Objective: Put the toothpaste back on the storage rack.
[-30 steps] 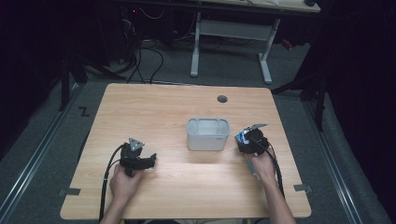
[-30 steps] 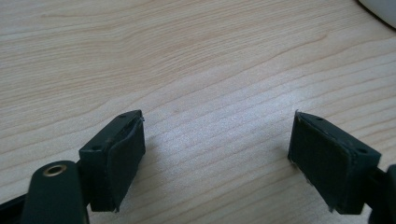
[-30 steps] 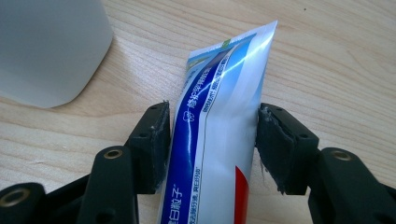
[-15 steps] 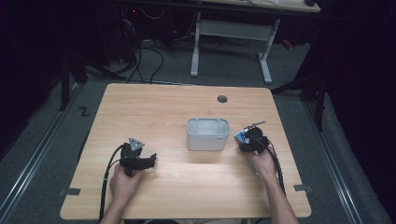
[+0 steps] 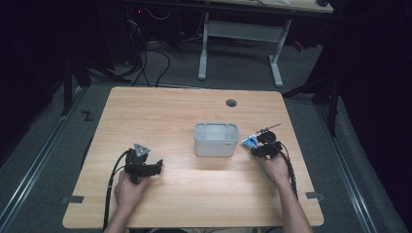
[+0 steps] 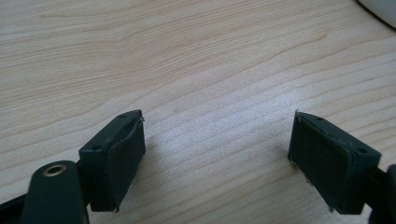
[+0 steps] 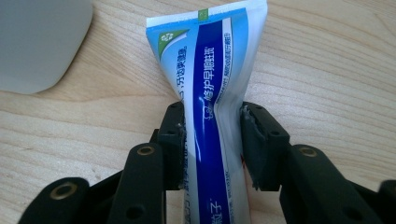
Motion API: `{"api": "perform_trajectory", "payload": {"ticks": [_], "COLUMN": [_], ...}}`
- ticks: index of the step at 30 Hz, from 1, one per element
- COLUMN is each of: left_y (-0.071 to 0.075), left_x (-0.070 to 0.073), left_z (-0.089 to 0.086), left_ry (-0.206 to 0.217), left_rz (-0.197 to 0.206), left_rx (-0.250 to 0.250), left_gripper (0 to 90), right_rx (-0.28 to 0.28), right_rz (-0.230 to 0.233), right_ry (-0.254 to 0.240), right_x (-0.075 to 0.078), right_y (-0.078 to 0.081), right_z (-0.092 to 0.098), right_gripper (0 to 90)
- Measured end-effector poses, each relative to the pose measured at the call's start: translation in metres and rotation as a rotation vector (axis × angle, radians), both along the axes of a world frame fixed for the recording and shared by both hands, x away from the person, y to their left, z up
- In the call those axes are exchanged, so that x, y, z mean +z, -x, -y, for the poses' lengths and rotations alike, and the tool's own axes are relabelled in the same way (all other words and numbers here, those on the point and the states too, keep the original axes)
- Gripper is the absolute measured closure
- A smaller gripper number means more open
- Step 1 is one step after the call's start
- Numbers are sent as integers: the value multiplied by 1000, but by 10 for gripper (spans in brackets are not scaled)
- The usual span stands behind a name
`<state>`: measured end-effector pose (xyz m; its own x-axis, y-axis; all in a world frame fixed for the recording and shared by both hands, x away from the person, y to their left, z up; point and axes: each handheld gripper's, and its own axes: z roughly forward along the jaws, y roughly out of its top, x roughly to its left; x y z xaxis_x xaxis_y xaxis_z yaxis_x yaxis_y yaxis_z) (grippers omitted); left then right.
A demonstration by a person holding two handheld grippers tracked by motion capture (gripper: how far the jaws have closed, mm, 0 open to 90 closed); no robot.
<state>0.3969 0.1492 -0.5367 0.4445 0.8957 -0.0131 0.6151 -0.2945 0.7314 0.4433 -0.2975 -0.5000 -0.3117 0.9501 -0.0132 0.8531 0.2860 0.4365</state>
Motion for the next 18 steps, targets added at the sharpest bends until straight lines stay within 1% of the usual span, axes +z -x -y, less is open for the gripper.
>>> {"api": "perform_trajectory", "payload": {"ticks": [6, 12, 15, 18], "left_y": [0, 0, 0, 0], "left_x": [0, 0, 0, 0], "left_z": [0, 0, 0, 0], "left_ry": [0, -1, -1, 0], "left_rz": [0, 0, 0, 1], "left_rx": [1, 0, 0, 0], "left_gripper": [189, 188, 188, 188], "right_rx": [7, 39, 54, 60], "right_rz": [1, 18, 32, 56], "right_ry": [3, 3, -16, -51], "right_x": [0, 3, 7, 12], "right_y": [0, 3, 5, 9], "right_z": [1, 2, 3, 6], "right_gripper": [655, 682, 688, 690]}}
